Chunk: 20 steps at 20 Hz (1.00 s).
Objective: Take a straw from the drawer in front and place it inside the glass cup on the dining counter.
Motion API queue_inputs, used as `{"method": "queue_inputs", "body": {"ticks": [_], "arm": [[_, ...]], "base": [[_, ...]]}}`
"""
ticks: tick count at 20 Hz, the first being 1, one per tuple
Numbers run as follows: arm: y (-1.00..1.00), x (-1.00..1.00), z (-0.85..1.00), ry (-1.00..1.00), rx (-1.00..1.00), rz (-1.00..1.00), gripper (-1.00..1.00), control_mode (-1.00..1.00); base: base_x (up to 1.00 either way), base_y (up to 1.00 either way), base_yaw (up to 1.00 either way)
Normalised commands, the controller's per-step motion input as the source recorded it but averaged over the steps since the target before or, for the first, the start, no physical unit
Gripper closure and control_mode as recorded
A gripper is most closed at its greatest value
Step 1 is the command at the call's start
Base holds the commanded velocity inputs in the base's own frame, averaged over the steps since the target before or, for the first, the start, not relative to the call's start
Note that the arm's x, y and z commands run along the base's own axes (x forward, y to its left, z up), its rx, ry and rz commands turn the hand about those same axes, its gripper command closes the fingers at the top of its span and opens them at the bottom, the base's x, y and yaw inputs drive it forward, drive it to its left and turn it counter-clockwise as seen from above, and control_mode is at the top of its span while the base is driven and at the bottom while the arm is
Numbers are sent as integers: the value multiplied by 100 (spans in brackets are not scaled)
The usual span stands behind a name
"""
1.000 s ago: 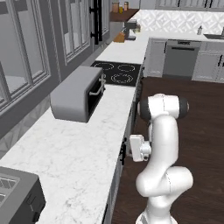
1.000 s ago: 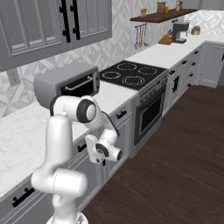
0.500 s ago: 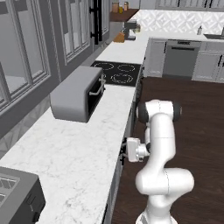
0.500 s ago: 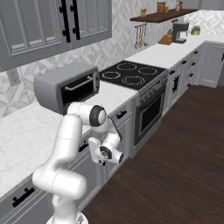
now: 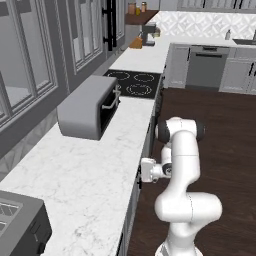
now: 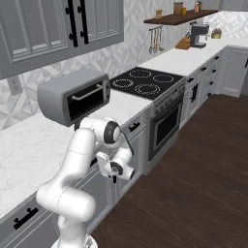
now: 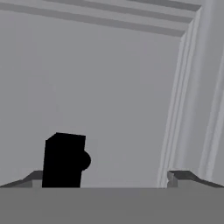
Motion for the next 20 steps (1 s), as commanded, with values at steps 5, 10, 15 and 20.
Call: {"method": "queue_inputs", "body": {"ticks": [5, 10, 15, 20], "arm": [[47, -6, 0, -13, 0, 0, 100, -100], [26, -1, 0, -1, 0, 0, 100, -100], [-42, -25, 2, 0, 2, 0, 100, -100], [-91, -47, 5, -1, 9, 1, 100, -100]], "base": [[0, 0, 0], [0, 0, 0], [0, 0, 0], [0, 0, 0]]}}
